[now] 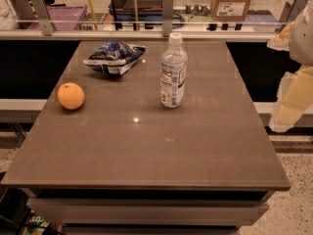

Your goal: Knock blue plastic bottle over

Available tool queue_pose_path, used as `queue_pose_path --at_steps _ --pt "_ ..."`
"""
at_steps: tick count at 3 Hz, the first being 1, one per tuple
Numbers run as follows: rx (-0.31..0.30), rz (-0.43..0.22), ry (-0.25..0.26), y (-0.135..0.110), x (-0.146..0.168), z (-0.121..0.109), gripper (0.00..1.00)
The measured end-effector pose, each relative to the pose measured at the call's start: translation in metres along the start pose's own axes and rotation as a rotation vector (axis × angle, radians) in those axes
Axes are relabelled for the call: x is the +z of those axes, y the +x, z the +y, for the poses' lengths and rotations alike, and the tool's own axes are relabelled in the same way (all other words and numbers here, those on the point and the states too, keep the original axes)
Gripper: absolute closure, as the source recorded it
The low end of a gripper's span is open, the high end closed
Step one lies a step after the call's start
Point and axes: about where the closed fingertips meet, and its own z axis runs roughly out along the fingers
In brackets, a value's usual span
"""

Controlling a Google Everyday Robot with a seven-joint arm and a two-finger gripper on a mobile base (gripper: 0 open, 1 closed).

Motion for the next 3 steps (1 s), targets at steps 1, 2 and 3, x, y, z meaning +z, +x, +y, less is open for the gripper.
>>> queue_pose_path --at_steps 1,2,3 --pt "0.000 0.000 0.000 0.000 0.000 0.000 0.00" --pt "-0.001 -0.015 0.018 -0.002 -0.002 -0.001 0.00" --pt "0.006 -0.078 0.046 -0.011 0.004 -0.006 0.00"
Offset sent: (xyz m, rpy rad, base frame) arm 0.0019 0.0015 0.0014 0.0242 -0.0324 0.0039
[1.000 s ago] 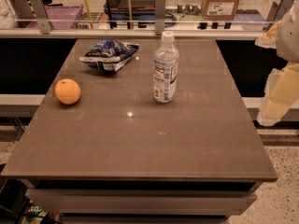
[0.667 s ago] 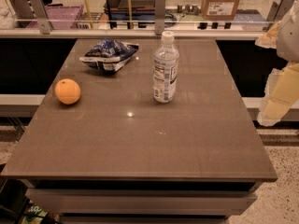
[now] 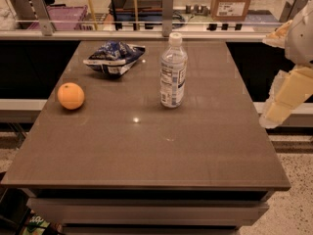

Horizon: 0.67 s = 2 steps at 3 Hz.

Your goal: Knock blue plastic bottle over

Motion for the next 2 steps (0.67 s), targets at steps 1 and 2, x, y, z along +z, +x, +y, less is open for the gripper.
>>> queue_pose_path --at_steps 1,2 --pt "0.029 -0.136 0.034 -0.012 0.009 -0.017 0.00" --pt "0.071 -0.310 0.017 -0.032 0.018 -0.031 0.00"
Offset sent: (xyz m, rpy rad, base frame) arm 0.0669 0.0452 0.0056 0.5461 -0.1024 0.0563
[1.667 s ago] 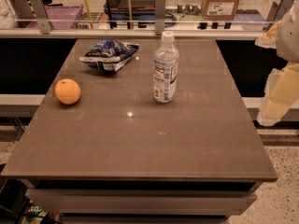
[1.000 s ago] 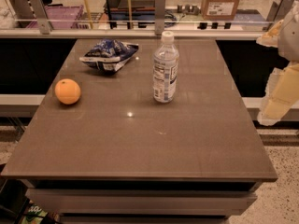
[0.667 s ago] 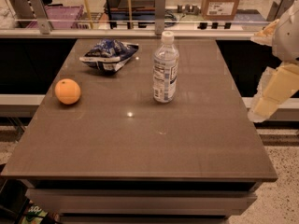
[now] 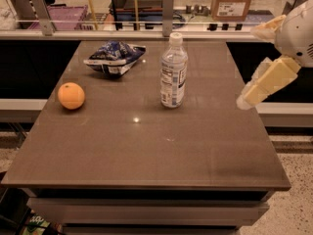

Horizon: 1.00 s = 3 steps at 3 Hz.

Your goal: Knock blue plastic bottle over

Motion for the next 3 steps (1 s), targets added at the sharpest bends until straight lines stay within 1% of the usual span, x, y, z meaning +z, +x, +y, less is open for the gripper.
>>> queue_pose_path --at_steps 1,2,3 --pt "0.051 -0.162 -0.026 -0.017 0.015 -0.009 0.00" --pt "0.077 -0.308 -0.040 -0.039 0.028 -0.012 0.00" --pt "0.088 -0.430 -0.049 -0.059 0.041 -0.013 0.00"
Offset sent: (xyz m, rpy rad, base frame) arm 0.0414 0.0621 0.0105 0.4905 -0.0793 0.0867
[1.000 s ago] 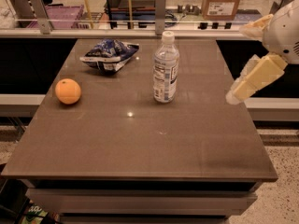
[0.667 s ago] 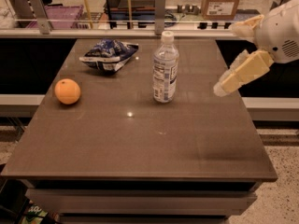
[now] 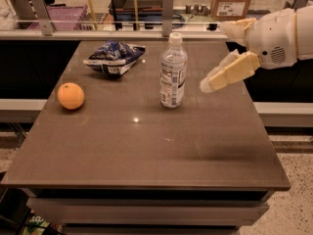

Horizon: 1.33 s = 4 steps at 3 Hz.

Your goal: Knock blue plastic bottle over

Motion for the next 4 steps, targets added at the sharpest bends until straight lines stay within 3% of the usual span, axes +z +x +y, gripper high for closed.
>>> queue_pose_path --at_steps 2,4 --pt "0.048 -0.016 -0.008 0.012 0.018 -0.012 0.00" --pt "0.126 -0.137 -0.021 0.046 0.063 -0.030 0.00"
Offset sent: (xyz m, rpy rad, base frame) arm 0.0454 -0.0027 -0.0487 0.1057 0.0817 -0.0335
